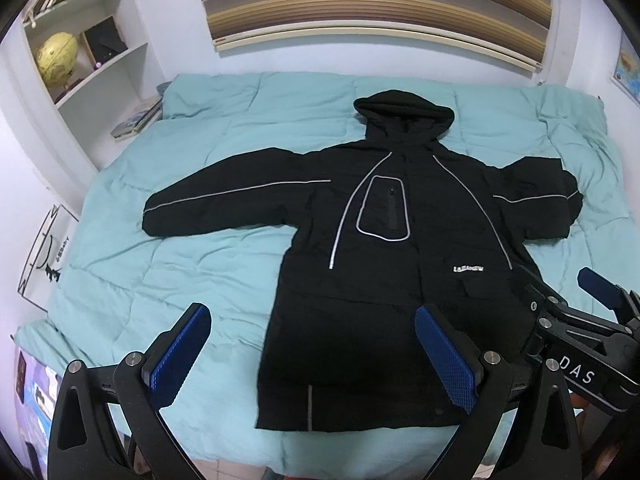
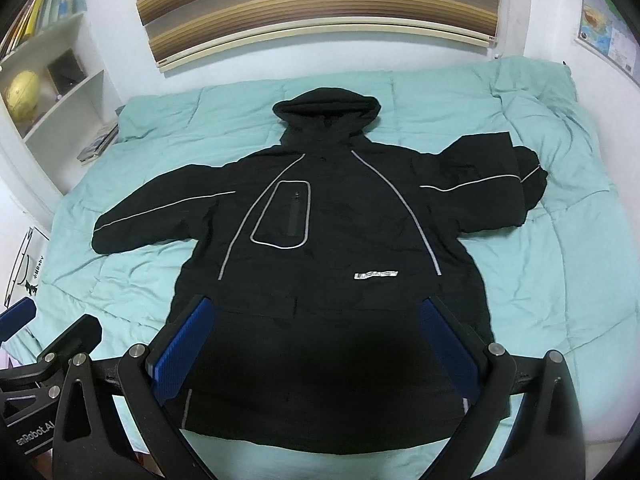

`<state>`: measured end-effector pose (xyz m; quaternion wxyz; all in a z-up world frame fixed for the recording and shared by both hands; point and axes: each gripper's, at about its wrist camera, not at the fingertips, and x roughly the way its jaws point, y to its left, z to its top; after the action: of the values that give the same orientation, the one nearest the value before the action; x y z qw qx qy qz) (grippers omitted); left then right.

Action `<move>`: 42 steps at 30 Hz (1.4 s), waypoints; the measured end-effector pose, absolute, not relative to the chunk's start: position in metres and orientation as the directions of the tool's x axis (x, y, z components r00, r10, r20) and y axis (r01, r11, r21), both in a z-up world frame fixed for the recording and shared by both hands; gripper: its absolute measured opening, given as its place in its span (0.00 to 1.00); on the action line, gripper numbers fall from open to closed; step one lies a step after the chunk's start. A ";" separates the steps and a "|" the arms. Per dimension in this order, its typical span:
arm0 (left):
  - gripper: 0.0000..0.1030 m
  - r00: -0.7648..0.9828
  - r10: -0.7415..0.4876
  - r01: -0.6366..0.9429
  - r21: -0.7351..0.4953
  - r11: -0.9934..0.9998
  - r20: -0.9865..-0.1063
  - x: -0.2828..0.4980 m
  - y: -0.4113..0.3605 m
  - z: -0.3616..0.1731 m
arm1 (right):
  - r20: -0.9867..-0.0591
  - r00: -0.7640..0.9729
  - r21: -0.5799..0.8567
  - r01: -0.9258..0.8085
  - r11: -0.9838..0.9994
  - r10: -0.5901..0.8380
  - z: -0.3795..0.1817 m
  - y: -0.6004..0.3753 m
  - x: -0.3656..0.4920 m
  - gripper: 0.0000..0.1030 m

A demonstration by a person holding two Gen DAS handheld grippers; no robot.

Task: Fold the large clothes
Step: 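Move both grippers over the black jacket's hem toward the sleeves, then grasp the jacket sleeve cuff with the left gripper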

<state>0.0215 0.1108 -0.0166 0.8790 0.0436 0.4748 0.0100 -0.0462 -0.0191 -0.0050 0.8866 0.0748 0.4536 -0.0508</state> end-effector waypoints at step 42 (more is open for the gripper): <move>0.99 0.436 -0.029 -0.197 -0.127 0.972 -0.899 0.198 0.368 -0.161 | -0.877 0.423 -0.151 0.207 0.967 -0.227 -0.065 0.099 0.072 1.00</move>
<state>0.1981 0.3681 -0.1608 0.8406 -0.1069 0.5286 0.0497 0.0722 0.0992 -0.0652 0.8434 -0.0096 0.5216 -0.1288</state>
